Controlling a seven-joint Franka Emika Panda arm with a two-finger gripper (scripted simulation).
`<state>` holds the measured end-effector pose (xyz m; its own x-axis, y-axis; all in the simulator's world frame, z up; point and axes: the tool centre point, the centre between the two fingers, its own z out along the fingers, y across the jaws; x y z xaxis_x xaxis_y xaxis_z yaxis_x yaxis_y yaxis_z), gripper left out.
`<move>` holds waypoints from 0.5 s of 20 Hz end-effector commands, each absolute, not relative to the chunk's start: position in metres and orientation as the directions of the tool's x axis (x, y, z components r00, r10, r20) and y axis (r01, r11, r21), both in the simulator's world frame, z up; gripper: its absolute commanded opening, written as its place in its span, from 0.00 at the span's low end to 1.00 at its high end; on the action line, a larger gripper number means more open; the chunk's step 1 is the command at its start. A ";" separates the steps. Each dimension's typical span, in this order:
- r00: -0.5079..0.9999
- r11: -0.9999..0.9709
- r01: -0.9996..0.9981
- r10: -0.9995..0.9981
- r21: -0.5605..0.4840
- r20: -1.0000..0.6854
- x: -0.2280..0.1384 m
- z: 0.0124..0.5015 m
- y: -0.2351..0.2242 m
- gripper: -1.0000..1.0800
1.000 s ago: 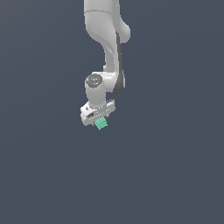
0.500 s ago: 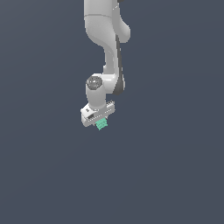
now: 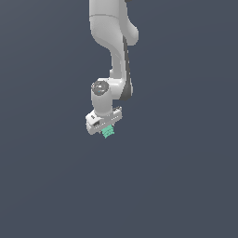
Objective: Pick up the object and move it to a goal position.
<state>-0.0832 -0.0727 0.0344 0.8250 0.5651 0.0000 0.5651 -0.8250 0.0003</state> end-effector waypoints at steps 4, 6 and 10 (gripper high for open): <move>0.825 -0.825 0.565 0.565 0.001 0.001 -0.079 0.050 -0.075 0.00; 0.825 -0.825 0.565 0.565 0.001 0.001 -0.077 0.060 -0.076 0.00; 0.825 -0.825 0.565 0.565 0.001 0.001 -0.071 0.087 -0.079 0.00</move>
<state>-0.0739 -0.0775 0.0760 0.8250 0.5651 0.0001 0.5651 -0.8250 0.0003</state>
